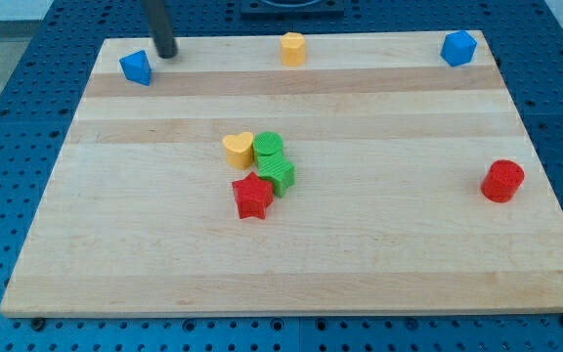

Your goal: Keep your hand at the top left corner

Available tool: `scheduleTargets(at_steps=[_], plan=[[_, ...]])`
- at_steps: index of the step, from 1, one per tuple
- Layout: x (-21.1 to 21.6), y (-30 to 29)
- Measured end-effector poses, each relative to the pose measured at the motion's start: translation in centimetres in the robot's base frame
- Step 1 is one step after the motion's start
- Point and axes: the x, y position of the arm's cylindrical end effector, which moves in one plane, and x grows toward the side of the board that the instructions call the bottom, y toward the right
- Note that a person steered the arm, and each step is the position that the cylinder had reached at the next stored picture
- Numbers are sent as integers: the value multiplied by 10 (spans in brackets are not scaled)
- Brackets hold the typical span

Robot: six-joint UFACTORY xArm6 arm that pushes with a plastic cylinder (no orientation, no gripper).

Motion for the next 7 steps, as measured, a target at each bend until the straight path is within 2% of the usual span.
scheduleTargets(at_steps=[1, 3, 4, 5, 6, 7], plan=[[7, 52], [-13, 57], [-16, 25], [-26, -73], [-27, -136], [-26, -138]])
